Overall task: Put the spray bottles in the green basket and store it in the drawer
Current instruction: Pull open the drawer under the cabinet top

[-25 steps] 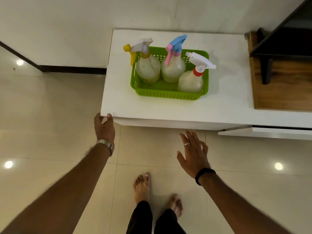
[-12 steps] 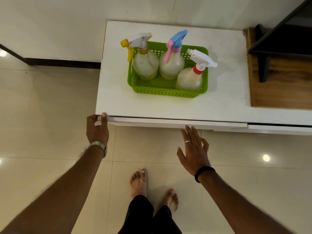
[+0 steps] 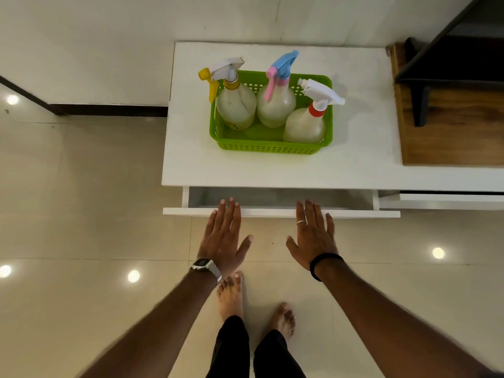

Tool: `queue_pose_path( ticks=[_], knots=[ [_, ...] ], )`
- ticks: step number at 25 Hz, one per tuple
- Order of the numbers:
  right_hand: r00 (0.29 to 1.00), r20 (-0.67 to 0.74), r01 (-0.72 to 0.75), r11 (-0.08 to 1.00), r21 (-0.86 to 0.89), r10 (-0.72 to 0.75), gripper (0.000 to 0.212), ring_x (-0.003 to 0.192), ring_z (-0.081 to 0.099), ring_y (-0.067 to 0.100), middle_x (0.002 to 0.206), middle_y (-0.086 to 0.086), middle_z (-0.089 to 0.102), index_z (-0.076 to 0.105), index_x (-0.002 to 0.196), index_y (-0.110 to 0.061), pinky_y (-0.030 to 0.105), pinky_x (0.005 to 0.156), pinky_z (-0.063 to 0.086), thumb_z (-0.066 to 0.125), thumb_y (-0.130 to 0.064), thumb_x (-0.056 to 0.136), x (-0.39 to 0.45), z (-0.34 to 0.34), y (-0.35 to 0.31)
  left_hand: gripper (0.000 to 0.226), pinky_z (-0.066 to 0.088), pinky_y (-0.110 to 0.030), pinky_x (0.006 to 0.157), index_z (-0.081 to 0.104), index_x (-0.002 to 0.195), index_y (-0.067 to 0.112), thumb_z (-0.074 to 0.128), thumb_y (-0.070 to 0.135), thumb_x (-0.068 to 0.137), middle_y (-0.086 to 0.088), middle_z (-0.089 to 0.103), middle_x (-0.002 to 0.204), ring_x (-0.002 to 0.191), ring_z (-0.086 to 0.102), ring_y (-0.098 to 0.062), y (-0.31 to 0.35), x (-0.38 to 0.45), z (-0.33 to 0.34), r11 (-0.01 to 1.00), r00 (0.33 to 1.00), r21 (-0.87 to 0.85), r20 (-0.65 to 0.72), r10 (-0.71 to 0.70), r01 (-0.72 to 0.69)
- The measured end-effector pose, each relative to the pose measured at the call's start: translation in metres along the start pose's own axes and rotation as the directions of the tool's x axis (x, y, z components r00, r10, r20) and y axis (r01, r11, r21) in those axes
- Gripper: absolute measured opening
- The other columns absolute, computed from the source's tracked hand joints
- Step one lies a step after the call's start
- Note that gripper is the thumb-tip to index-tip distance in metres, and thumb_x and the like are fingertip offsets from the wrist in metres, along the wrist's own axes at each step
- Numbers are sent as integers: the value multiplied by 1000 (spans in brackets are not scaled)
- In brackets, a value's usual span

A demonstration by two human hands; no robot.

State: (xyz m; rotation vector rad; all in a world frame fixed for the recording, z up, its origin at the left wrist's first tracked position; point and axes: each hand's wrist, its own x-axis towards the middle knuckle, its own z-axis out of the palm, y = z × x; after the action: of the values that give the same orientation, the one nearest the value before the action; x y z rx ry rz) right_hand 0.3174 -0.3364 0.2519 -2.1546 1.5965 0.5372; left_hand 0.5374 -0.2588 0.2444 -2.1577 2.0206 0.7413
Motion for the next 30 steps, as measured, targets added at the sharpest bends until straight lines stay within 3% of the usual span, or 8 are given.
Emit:
queue_pose_path(
  ticks=[2, 8, 15, 21, 23, 26, 28, 30],
  knots=[
    [1000, 10, -23, 999, 23, 22, 90, 155, -2, 28, 169, 10, 1, -2, 160, -16, 56, 123, 9, 50, -49, 94, -5, 4, -3, 83, 0, -43, 131, -7, 161, 8, 25, 56, 101, -11, -15, 171, 159, -14, -29, 3, -1, -1, 998, 995, 37, 80, -58, 56],
    [998, 65, 17, 1000, 26, -18, 90, 155, -7, 25, 169, 6, -8, -8, 159, -21, 59, 120, 10, 49, -47, 95, -33, 13, 7, 87, 0, -43, 130, -13, 160, 8, 27, 56, 101, -10, -18, 170, 158, -17, -30, 15, -27, 2, 995, 985, 62, 150, -82, 74],
    [996, 70, 47, 998, 38, -50, 96, 153, -16, 29, 165, 11, -24, -18, 157, -17, 52, 121, -7, 49, -45, 95, -87, 41, 6, 87, -4, -41, 130, -15, 159, 9, 32, 53, 100, -9, -23, 168, 157, -19, -29, 28, -79, 25, 996, 983, 6, 158, -94, 94],
    [991, 110, 62, 994, 89, -72, 97, 150, -23, 33, 160, 14, -33, -26, 153, -14, 50, 125, -1, 48, -42, 96, -136, 69, 9, 87, 0, -41, 127, -5, 160, 6, 35, 52, 97, -13, -14, 169, 157, -12, -34, 40, -129, 43, 994, 986, -24, 130, -104, 108],
    [991, 109, 65, 992, 104, -76, 93, 151, -22, 32, 160, 13, -32, -23, 153, -14, 48, 124, -6, 46, -34, 95, -152, 77, 10, 86, -1, -42, 129, -6, 158, 7, 31, 53, 94, -14, -11, 168, 157, -6, -37, 45, -146, 47, 994, 985, -12, 140, -105, 108],
    [990, 125, 53, 991, 125, -69, 88, 150, -26, 30, 160, 9, -36, -25, 153, -17, 44, 118, -21, 40, -32, 94, -173, 86, 9, 86, -6, -35, 125, 17, 158, 2, 38, 52, 91, -17, 11, 168, 155, 14, -39, 51, -168, 49, 995, 987, 17, 122, -104, 102],
    [987, 146, 49, 993, 111, -65, 88, 150, -26, 30, 159, 9, -35, -23, 153, -17, 47, 115, -21, 40, -35, 94, -183, 92, 9, 85, -2, -32, 119, 39, 152, -1, 47, 52, 86, -19, 32, 163, 150, 33, -39, 55, -179, 46, 993, 974, 46, 192, -119, 112],
    [984, 164, 46, 994, 95, -61, 92, 151, -21, 31, 161, 10, -29, -15, 155, -15, 50, 114, -21, 47, -40, 91, -194, 97, 11, 84, 3, -33, 118, 53, 144, -1, 50, 54, 80, -19, 46, 156, 147, 40, -39, 56, -190, 47, 990, 961, 73, 242, -131, 117]
  ],
)
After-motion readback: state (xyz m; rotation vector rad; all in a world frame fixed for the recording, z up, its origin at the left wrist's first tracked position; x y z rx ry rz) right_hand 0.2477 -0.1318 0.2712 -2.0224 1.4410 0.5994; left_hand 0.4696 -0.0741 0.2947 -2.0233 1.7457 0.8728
